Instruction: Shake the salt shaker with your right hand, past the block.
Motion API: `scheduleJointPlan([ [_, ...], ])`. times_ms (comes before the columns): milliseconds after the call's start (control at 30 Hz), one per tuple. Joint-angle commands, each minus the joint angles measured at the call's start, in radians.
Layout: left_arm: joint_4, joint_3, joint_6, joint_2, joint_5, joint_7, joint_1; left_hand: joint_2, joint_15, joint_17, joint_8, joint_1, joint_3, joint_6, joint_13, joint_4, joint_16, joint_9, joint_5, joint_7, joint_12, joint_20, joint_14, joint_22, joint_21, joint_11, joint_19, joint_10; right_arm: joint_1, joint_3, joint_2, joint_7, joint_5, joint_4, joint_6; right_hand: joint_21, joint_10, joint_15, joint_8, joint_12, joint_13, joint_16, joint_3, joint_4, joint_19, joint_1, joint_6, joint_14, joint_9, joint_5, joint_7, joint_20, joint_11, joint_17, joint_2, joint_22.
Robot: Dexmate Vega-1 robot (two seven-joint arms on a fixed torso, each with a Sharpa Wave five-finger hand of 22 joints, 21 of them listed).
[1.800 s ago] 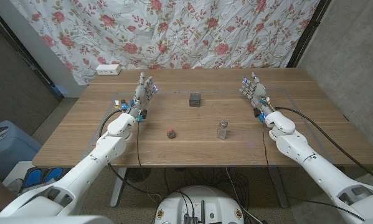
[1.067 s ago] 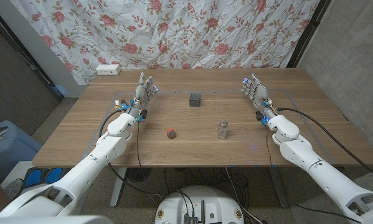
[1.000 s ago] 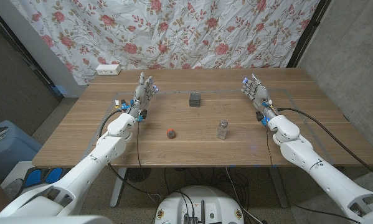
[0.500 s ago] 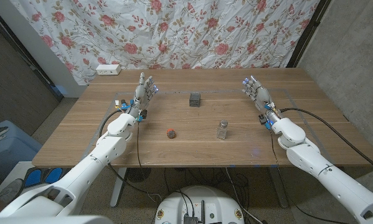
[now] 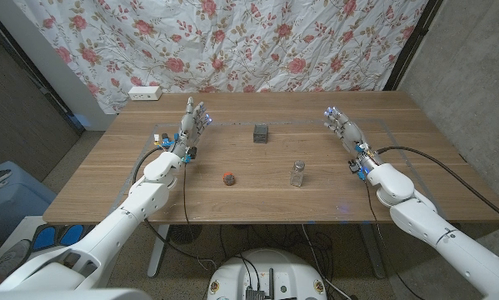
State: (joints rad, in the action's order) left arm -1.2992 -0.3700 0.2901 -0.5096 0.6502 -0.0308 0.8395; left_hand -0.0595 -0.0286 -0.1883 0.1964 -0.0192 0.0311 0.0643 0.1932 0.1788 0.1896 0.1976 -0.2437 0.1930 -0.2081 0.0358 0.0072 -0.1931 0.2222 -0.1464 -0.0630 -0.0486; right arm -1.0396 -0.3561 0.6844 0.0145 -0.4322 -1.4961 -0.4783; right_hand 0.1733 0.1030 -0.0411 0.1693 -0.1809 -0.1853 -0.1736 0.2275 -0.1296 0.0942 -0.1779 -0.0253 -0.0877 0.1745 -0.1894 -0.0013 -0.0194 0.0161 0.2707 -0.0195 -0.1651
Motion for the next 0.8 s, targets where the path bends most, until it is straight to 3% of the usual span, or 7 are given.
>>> scheduleJointPlan([
  [33,-0.001,0.0,0.0,-0.001,0.0,0.0,0.0,-0.101,-0.105,-0.006,0.004,0.0,0.0,-0.003,0.003,0.007,0.005,0.006,-0.004,0.007,-0.004,0.024,0.001,-0.004,0.004,-0.01,-0.005,-0.001,-0.033,0.002,0.035,-0.03,0.085,-0.03,-0.025,0.002,-0.007,-0.008,0.0,-0.001,-0.002,-0.01,0.001,-0.013,-0.012,-0.008,-0.035,-0.018,0.005,-0.007,-0.002,-0.01,0.004,-0.003,0.022,-0.004],
  [500,0.0,0.0,0.0,0.0,0.0,0.0,0.0,-0.101,-0.105,-0.006,0.004,0.0,0.0,-0.003,0.003,0.007,0.005,0.006,-0.004,0.008,-0.004,0.024,0.001,-0.004,0.005,-0.008,-0.005,0.0,-0.062,0.004,0.068,-0.039,0.175,-0.034,-0.091,0.003,-0.014,-0.012,0.006,-0.003,-0.003,-0.016,0.004,-0.029,-0.034,-0.032,-0.08,-0.034,0.007,-0.009,0.007,-0.017,0.014,-0.011,0.038,-0.004],
  [800,0.0,0.0,0.0,0.0,0.0,0.0,0.0,-0.101,-0.105,-0.006,0.004,0.0,0.0,-0.003,0.003,0.007,0.005,0.006,-0.004,0.008,-0.004,0.024,0.002,-0.004,0.005,-0.009,-0.005,-0.001,-0.075,0.003,0.079,-0.037,0.223,-0.018,-0.148,0.006,-0.007,-0.01,0.008,-0.007,-0.004,-0.022,0.009,-0.04,-0.038,-0.056,-0.109,-0.03,0.009,-0.013,-0.004,-0.013,0.013,-0.015,0.049,-0.004],
])
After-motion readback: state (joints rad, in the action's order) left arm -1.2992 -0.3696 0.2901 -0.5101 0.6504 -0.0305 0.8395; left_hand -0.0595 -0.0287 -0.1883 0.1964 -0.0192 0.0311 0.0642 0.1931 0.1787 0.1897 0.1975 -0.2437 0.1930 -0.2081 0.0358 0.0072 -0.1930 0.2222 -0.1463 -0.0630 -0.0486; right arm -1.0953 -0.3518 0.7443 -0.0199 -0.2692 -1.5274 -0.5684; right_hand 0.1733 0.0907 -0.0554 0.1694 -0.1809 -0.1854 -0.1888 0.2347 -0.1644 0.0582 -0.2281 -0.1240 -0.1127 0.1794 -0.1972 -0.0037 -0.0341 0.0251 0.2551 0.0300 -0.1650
